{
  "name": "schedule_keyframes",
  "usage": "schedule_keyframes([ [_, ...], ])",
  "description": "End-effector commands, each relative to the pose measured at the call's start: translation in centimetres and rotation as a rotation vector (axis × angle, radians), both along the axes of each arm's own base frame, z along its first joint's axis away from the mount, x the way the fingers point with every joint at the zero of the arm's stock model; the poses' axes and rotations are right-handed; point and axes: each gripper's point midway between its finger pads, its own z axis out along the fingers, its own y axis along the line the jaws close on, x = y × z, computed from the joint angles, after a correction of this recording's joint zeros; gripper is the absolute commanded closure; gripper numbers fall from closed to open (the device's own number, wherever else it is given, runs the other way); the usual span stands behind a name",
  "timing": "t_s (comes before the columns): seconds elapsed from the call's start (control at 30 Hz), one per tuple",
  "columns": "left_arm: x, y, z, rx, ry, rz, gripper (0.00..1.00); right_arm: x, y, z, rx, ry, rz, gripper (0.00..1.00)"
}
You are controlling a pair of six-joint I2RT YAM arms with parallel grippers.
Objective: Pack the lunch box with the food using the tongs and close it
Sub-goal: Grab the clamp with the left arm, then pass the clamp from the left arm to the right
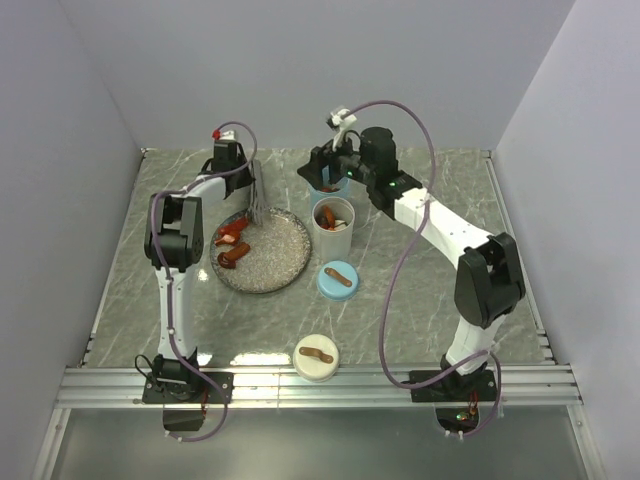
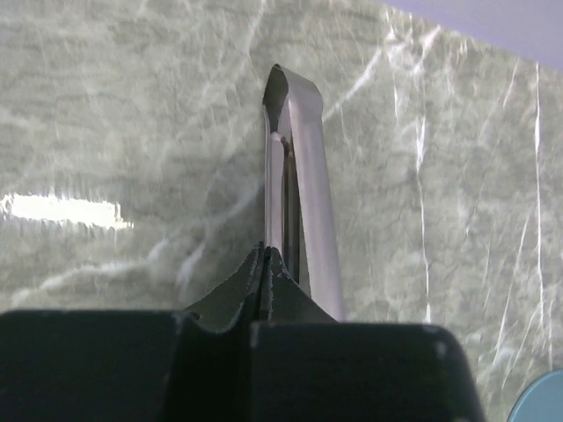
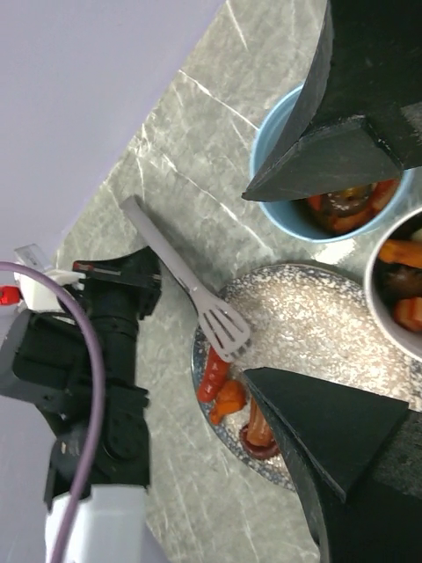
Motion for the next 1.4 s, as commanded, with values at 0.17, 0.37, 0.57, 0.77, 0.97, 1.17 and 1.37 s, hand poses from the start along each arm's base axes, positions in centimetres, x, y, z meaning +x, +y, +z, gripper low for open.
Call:
schedule_keyframes([
  [0.17,-1.0,-1.6,8.9,0.099,-0.212,-0.033,1.00,-0.2,3.4,0.6,-0.083,-0.002,0.020,0.18],
  [0.37,-2.4,-1.9,10.6,0.122,-0.248,-0.040,1.00,-0.4,5.6,-0.4,-0.079,0.060,0.031,0.18],
  [0.57,-3.6,-1.5,11.9,0.157,-0.247,0.011,1.00,-0.6,7.8,-3.1,-0.124,0.067,0.004,0.19],
  [0.77,-6.4,-0.5,16.1,0.141,-0.324,0.077,1.00,-0.9,7.5,-5.0,-0.118,0.044,-0.050,0.20],
  [0.97,-9.2,-0.4,19.3,0.120,-0.379,0.094,1.00,-2.1,8.7,-5.1,-0.093,0.007,0.005,0.20],
  [1.17,-11.7,-0.6,21.2,0.082,-0.422,0.082,1.00,-2.7,9.4,-4.8,-0.010,-0.014,0.029,0.21],
  [1.37,-13.8,-1.4,22.8,0.043,-0.459,0.050,1.00,-2.7,9.8,-3.8,0.045,-0.061,0.043,0.21],
])
